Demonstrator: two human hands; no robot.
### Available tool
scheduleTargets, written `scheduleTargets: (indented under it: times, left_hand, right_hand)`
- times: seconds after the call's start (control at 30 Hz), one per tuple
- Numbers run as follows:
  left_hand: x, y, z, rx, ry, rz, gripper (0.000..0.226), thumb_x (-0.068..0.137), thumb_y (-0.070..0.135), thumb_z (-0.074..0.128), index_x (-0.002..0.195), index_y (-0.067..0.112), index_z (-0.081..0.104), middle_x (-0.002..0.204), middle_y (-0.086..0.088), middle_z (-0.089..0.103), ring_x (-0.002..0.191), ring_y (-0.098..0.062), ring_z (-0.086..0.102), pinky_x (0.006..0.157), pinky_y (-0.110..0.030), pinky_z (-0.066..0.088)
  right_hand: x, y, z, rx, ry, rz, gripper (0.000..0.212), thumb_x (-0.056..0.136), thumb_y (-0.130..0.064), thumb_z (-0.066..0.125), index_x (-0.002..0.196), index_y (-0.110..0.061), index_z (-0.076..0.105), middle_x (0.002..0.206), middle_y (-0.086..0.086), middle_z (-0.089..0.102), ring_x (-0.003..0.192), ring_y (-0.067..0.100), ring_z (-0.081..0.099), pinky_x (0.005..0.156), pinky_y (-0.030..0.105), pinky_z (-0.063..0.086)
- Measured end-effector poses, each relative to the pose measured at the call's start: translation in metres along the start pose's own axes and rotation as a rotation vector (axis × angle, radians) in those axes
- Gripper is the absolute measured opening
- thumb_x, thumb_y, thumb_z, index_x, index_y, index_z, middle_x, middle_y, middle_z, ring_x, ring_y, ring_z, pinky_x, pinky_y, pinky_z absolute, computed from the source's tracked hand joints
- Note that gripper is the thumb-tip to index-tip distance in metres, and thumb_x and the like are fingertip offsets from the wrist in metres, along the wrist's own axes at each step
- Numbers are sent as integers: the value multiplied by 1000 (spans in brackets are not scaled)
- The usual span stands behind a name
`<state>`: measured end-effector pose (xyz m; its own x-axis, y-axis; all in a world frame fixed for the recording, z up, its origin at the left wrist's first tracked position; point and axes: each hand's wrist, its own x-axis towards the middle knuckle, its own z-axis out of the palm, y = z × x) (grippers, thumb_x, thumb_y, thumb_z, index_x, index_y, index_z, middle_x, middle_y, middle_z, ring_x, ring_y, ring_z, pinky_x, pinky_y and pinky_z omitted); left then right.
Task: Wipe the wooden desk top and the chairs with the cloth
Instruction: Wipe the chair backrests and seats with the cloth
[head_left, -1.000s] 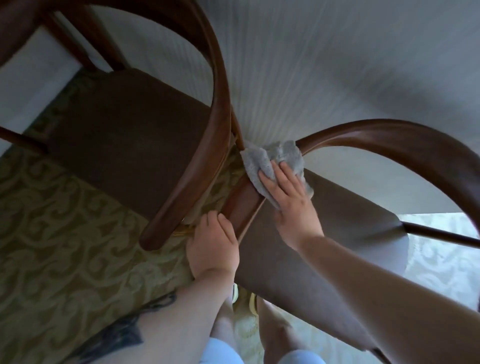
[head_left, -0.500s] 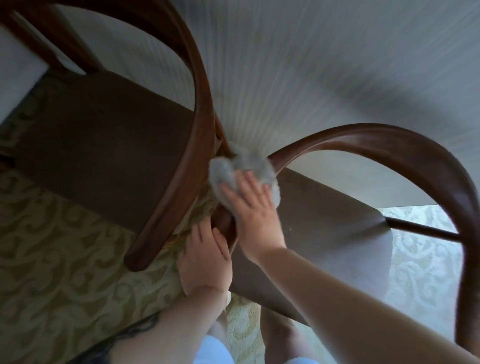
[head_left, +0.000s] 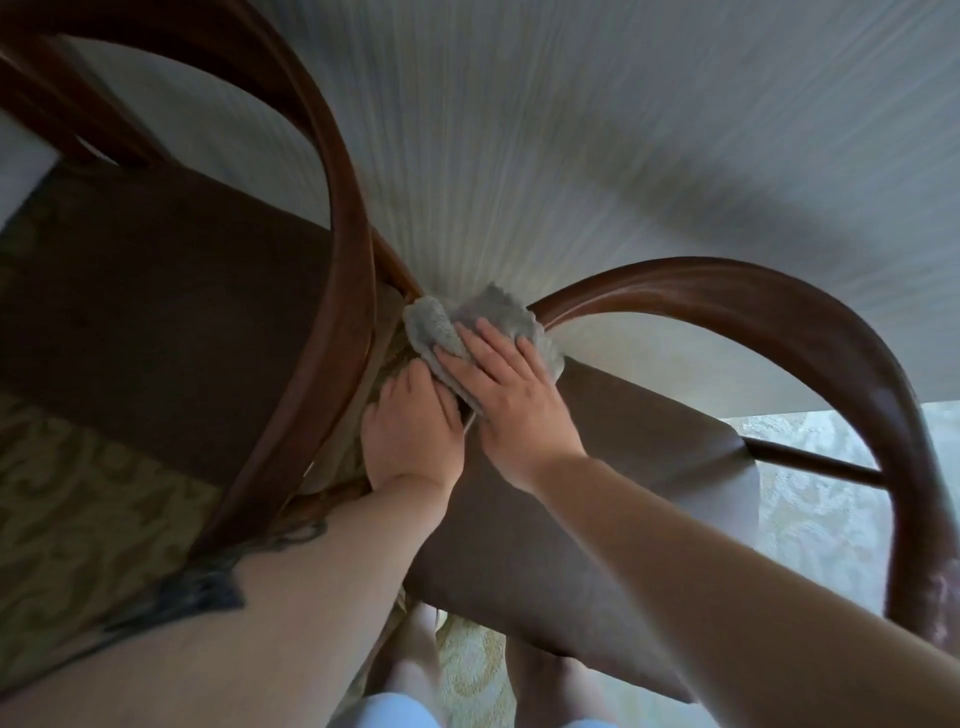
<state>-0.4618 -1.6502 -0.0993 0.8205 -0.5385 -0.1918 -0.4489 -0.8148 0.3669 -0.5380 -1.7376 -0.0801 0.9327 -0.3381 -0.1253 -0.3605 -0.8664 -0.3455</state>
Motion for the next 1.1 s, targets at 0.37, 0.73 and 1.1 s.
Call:
scheduleTargets:
  times: [0.37, 0.73, 1.1]
  left_hand:
    - [0, 4, 3, 151, -61, -59, 26, 82, 22, 64, 105, 9, 61, 96, -10, 67, 87, -29, 63, 71, -37, 48]
    - [-1, 7, -1, 110, -80, -27, 31, 84, 30, 47, 101, 9, 61, 89, -10, 67, 80, -30, 64, 63, -38, 49]
    - [0, 6, 0, 25, -21, -28, 51, 93, 37, 11, 106, 15, 54, 92, -5, 61, 87, -27, 59, 72, -40, 46]
  right_hand:
    - [35, -10, -17, -31, -55, 26, 42, 96, -28, 38, 136, -29, 51, 143, -4, 46, 139, 18, 28, 117, 33, -5]
    - [50, -10, -20, -98, 35, 264, 34, 91, -32, 44, 115, -16, 62, 115, 5, 61, 118, 28, 48, 118, 42, 13]
    - [32, 15, -7, 3, 282, 370, 35, 93, -25, 43, 123, -17, 59, 133, 4, 55, 136, 25, 36, 120, 45, 6]
